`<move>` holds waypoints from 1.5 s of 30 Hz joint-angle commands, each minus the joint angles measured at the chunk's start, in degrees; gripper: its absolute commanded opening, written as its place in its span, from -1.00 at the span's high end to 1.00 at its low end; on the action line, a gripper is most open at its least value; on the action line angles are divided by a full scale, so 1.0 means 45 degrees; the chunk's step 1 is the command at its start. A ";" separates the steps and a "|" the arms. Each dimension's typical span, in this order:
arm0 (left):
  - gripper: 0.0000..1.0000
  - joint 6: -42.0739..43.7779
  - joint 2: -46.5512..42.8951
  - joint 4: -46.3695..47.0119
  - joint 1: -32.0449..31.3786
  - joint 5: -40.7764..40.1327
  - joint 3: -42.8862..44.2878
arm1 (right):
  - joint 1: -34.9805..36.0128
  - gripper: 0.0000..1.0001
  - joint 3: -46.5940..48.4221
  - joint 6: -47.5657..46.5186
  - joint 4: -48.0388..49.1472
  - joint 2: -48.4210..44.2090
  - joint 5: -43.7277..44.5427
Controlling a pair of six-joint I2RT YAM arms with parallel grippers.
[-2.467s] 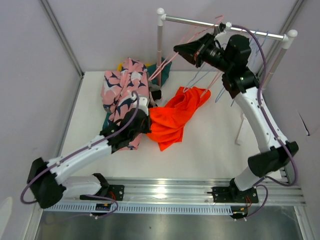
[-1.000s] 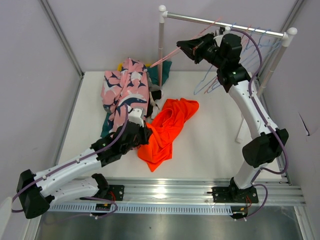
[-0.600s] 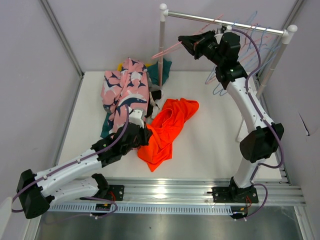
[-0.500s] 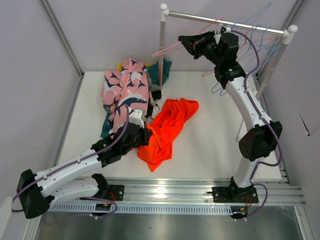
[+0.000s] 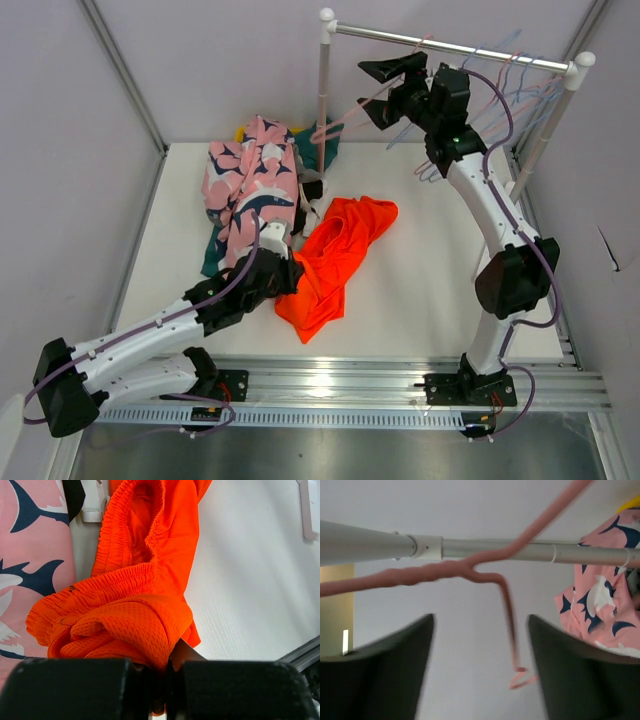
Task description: Remove the shorts from the hanger
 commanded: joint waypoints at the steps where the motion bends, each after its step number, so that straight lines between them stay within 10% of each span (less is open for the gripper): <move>1: 1.00 0.0152 -0.0013 0.0173 -0.0103 -0.0305 0.0696 | 0.0062 -0.97 -0.0227 -0.0517 0.0041 -0.1208 0.0107; 10: 1.00 0.2884 -0.0131 -0.2113 0.0014 -0.2903 0.5225 | 0.0843 -0.99 -0.3253 -0.1961 -0.0371 -0.4310 0.0731; 20: 1.00 0.5542 0.3227 -0.2056 0.3508 -0.2088 1.2211 | 0.1839 -0.99 -0.6300 -0.3250 -0.0782 -0.6987 0.0869; 30: 1.00 0.5818 1.1443 -0.3146 0.7629 0.0412 2.1196 | 0.2112 -0.99 -0.8879 -0.4850 -0.1932 -1.0384 0.1454; 34: 0.47 0.5505 1.4984 -0.2118 0.8334 0.0669 2.3439 | 0.2093 -0.99 -0.9622 -0.5770 -0.2383 -1.1813 0.1746; 37: -0.96 0.5114 1.6176 -0.1253 0.8413 0.1037 2.1989 | 0.2113 -0.99 -1.0013 -0.6414 -0.2676 -1.2673 0.1942; 41: -0.98 0.3964 1.7392 -0.3439 0.8569 0.0572 2.2283 | 0.2152 -0.99 -0.9974 -0.7157 -0.3144 -1.3046 0.1709; 45: -0.98 0.3493 1.4397 -0.2176 0.8550 0.0338 1.8498 | 0.2152 -0.99 -1.0169 -0.7606 -0.3282 -1.3241 0.1494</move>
